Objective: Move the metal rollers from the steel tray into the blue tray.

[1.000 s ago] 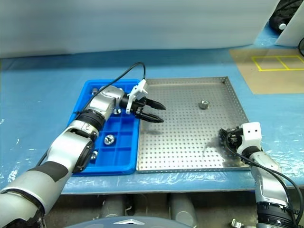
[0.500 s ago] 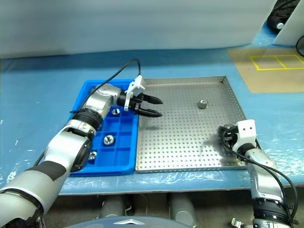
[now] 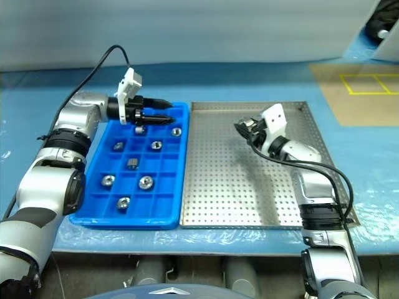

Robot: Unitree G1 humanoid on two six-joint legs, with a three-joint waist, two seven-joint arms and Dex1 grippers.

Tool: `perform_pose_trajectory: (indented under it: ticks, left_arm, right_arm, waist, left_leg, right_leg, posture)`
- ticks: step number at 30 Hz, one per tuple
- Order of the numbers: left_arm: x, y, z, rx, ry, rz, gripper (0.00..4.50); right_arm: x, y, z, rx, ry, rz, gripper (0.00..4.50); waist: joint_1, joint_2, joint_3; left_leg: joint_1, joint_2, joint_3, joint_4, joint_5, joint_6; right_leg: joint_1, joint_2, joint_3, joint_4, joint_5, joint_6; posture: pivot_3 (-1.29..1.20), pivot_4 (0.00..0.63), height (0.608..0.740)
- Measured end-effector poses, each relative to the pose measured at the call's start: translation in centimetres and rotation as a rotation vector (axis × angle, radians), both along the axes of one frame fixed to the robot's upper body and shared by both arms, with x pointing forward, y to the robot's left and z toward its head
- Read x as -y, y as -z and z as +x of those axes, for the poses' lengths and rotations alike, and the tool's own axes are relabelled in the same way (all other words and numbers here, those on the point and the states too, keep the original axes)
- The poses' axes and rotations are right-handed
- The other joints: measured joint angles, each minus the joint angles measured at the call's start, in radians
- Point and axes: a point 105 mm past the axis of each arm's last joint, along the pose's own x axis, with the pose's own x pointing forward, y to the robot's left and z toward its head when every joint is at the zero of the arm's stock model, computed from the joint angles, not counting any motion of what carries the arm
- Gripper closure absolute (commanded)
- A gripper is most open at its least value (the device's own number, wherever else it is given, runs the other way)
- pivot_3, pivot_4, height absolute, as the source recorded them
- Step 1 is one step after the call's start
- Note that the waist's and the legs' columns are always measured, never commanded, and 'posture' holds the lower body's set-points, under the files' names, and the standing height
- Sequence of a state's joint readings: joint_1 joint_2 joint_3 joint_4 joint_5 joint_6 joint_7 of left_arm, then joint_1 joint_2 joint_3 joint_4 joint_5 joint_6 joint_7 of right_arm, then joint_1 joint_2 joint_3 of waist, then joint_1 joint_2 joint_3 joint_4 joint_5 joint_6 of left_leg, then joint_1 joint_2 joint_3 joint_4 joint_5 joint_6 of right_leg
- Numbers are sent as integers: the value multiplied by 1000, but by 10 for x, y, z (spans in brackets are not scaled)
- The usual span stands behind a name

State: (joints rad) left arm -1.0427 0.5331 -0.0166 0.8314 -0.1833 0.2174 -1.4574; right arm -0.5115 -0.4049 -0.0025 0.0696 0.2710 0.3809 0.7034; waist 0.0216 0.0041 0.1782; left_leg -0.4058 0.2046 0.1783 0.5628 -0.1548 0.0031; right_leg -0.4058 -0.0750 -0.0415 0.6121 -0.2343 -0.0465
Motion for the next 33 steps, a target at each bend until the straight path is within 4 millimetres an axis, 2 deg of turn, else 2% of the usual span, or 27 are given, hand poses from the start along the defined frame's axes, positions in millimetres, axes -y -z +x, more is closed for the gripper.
perform_pose_trajectory:
  ticks: [1,4,7,12,16,22,28,33]
  left_arm:
    - [-13,6,-7,-13,-25,10,1103]
    - [-31,18,-27,-61,-65,32,1103]
    - [-41,23,-48,-75,-95,49,1103]
    - [-50,33,-81,-106,-162,62,1103]
    - [-49,35,-92,-116,-199,50,1103]
    - [-45,34,-96,-109,-222,30,1103]
    - [-40,33,-95,-109,-212,22,1103]
    - [-34,27,-88,-97,-192,19,1103]
  right_arm:
    - [-19,1,-1,-16,-81,6,3260]
    - [-54,1,-7,-43,-251,2,3260]
    - [-78,3,-12,-60,-368,-1,3260]
    - [-101,15,-18,-103,-508,-27,3260]
    - [-108,26,-22,-122,-568,-69,3260]
    - [-104,34,-20,-133,-572,-92,3260]
    - [-100,36,-17,-129,-546,-95,1324]
    - [-99,37,-18,-143,-541,-93,1324]
  waist:
    - [3,0,0]
    - [29,0,0]
    - [59,-1,0]
    - [99,0,0]
    - [122,0,0]
    - [133,0,0]
    - [131,-1,0]
    - [130,-1,0]
  left_leg:
    - [-2,0,0,0,0,0]
    - [-12,1,0,2,2,-4]
    - [-15,2,-1,3,4,-7]
    - [-14,2,-3,2,6,-16]
    - [-10,2,-4,2,8,-19]
    - [-7,2,-5,0,9,-22]
    - [-7,2,-5,0,10,-22]
    - [-7,2,-5,0,11,-24]
  right_leg:
    - [-3,0,0,1,0,0]
    - [-15,-1,-2,9,-2,-3]
    - [-17,-1,-7,12,-2,-3]
    - [-15,-1,-9,12,-2,-3]
    - [-12,-1,-10,14,-2,-3]
    - [-9,-1,-10,14,-2,-3]
    - [-10,0,-10,13,-2,-3]
    - [-10,1,-10,14,-2,-3]
  posture:
    - [-20,150,740]
    - [42,150,740]
    - [160,150,740]
    - [234,150,740]
    - [259,150,740]
    - [257,150,740]
    - [220,150,740]
    - [186,150,740]
